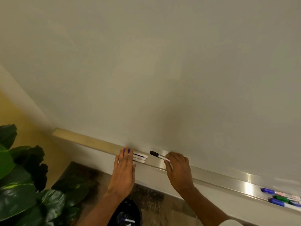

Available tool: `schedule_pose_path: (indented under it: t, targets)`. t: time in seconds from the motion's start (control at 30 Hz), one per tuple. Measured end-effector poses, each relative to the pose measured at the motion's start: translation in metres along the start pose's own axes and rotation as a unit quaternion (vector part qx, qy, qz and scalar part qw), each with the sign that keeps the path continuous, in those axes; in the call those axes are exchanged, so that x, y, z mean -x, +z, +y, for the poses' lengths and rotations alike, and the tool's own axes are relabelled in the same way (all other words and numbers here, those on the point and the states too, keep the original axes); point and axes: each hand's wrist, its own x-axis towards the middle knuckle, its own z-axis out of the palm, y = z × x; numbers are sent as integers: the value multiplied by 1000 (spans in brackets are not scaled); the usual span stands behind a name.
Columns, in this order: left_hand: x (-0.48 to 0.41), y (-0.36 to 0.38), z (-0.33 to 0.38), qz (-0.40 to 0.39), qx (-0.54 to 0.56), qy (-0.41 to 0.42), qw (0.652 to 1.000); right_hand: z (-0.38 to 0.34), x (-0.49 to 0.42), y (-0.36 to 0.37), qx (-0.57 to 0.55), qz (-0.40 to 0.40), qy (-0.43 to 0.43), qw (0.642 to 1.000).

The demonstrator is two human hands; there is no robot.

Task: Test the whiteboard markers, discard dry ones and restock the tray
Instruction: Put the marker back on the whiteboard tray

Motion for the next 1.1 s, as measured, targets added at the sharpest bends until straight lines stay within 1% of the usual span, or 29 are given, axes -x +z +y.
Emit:
schedule_pose_path:
  t: [0.13, 0.27, 0.4, 0.5, 0.77, 0.87, 1.0, 1.1]
  targets:
    - [-3, 28, -7, -8, -26, 21, 999, 11, 10, 29, 9, -46, 25, 999]
    - [-7, 51, -10, -26, -20, 27, 999, 19, 15, 54, 23, -72, 35, 997]
    - [-11, 69, -13, -44, -38, 33, 998, 28, 19, 76, 30, -99, 51, 993]
    - [-11, 78, -14, -39, -33, 39, 998, 31, 21, 86, 36, -108, 54, 992]
    - [-9, 90, -17, 3, 0, 54, 999, 36, 17, 105, 56, -125, 52, 989]
    - [-9, 93, -19, 2, 9, 51, 999, 37, 14, 111, 72, -137, 46, 987]
    - [-12, 95, -22, 0, -8, 51, 999, 37, 13, 117, 80, -137, 37, 987]
    - [-15, 95, -21, -15, -14, 43, 999, 38, 16, 119, 94, -136, 24, 986]
